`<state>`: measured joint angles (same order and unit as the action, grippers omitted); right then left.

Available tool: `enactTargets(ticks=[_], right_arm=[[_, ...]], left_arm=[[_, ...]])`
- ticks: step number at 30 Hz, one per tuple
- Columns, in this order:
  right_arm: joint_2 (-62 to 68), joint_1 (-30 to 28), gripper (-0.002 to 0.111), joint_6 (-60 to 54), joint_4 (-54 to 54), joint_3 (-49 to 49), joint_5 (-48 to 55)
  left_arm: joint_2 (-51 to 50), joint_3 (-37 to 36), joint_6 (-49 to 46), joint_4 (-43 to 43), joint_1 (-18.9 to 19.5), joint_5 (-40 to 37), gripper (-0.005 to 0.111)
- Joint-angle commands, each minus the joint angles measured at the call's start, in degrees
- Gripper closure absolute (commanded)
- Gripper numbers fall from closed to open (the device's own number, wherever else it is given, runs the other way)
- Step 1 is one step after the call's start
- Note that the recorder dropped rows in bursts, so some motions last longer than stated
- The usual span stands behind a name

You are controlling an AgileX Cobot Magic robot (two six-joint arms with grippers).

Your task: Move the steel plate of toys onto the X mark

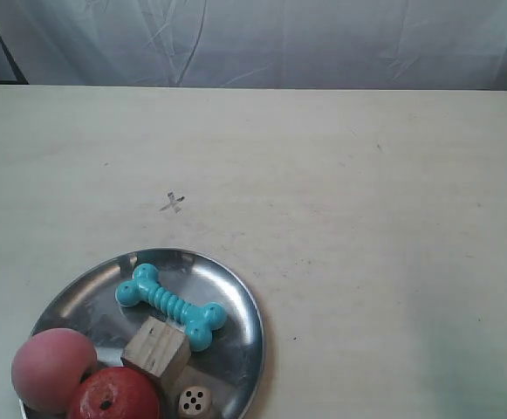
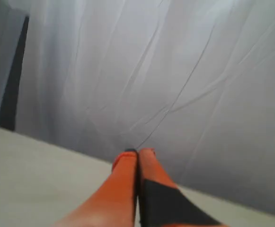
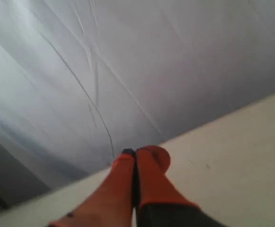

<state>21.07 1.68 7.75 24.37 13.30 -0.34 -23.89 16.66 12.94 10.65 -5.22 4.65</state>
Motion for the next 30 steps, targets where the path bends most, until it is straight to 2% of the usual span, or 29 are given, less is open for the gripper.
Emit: enactTargets(ticks=[1, 4, 5, 6, 10, 12, 14, 15, 16, 17, 19, 21, 25, 30], right_arm=[[22.04, -0.35, 0.109, -3.20, -9.59, 14.90, 17.65], [36.27, -0.35, 0.109, -3.77, -12.77, 25.84, 30.79], [44.88, -0.35, 0.109, -5.44, -11.40, 30.24, 35.61], [48.48, -0.05, 0.109, -6.68, -9.60, 31.72, 36.90], [58.53, 3.00, 0.109, -17.60, 1.59, 32.40, 36.53], [61.68, 5.11, 0.104, -22.52, 7.03, 31.85, 37.10], [64.16, 7.05, 0.091, -26.44, 11.51, 31.31, 38.15], [65.84, 9.05, 0.072, -27.48, 14.68, 31.33, 39.64], [66.30, 9.89, 0.065, -27.48, 15.55, 31.33, 39.92], [67.01, 12.18, 0.054, -27.48, 16.71, 31.33, 40.03], [67.53, 15.78, 0.053, -27.48, 19.40, 30.87, 39.45], [67.53, 18.99, 0.053, -27.48, 22.33, 29.13, 38.24], [67.53, 22.61, 0.053, -27.47, 29.17, 23.33, 34.53], [67.53, 28.56, 0.053, -27.60, 36.70, 18.99, 27.32]], left_arm=[[-19.95, 12.95, -1.60, -7.18, 1.78, -17.66, 0.107], [-31.78, 22.23, -1.60, -13.15, 1.78, -35.46, 0.107], [-38.16, 26.29, -3.34, -13.25, 1.78, -44.49, 0.107], [-41.13, 27.22, -4.46, -13.09, 1.78, -46.59, 0.107], [-50.89, 27.45, -11.37, -7.01, 1.78, -49.69, 0.107], [-54.50, 27.45, -17.52, -3.28, 1.78, -51.54, 0.107], [-57.73, 27.45, -22.30, -0.11, 1.78, -53.14, 0.104], [-59.87, 27.45, -24.34, 2.32, 1.78, -53.26, 0.096], [-60.83, 27.45, -25.29, 3.68, 1.78, -52.80, 0.091], [-62.23, 27.45, -25.93, 5.71, 1.78, -52.40, 0.080], [-64.61, 27.45, -26.03, 6.03, 1.78, -52.18, 0.064], [-67.35, 27.45, -28.76, 6.82, 1.78, -52.40, 0.057], [-71.54, 27.45, -39.88, 15.29, 1.78, -52.40, 0.057], [-74.00, 27.45, -41.51, 17.00, 1.78, -50.85, 0.057]])
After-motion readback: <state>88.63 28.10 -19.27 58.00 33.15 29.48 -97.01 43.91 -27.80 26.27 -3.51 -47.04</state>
